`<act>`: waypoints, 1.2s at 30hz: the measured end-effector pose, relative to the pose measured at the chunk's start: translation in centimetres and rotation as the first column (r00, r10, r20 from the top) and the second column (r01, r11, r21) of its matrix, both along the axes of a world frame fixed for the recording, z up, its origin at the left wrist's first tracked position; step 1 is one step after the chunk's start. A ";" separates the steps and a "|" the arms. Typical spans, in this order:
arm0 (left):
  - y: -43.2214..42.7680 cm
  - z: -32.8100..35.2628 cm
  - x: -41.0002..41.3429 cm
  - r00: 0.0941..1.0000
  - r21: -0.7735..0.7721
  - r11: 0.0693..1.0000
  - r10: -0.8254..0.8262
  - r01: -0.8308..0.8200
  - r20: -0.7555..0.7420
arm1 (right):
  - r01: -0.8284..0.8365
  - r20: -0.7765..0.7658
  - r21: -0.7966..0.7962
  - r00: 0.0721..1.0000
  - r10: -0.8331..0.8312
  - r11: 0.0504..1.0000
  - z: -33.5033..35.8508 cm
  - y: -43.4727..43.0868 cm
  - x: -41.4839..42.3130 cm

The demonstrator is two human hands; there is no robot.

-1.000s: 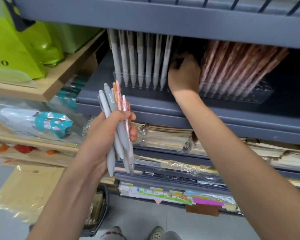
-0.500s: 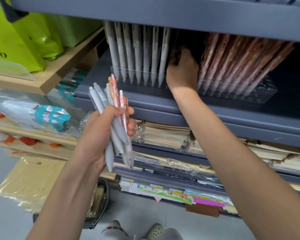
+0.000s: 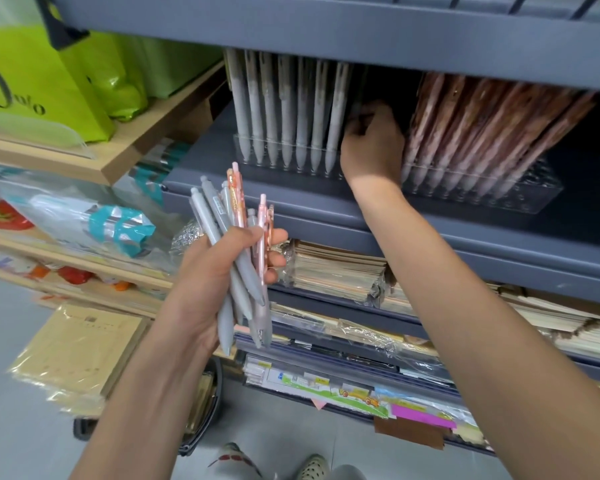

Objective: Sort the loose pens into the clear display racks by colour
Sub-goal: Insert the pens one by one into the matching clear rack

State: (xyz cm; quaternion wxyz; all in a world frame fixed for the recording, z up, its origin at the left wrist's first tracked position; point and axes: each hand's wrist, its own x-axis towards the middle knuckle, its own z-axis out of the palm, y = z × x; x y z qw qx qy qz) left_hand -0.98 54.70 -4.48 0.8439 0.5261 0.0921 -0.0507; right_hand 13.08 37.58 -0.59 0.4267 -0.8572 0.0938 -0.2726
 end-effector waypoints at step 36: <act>-2.1 0.4 -0.3 0.990 0.040 0.990 -0.134 0.133 0.032 | -0.482 -0.228 0.365 0.783 0.578 0.797 0.8 -1.5 -12.4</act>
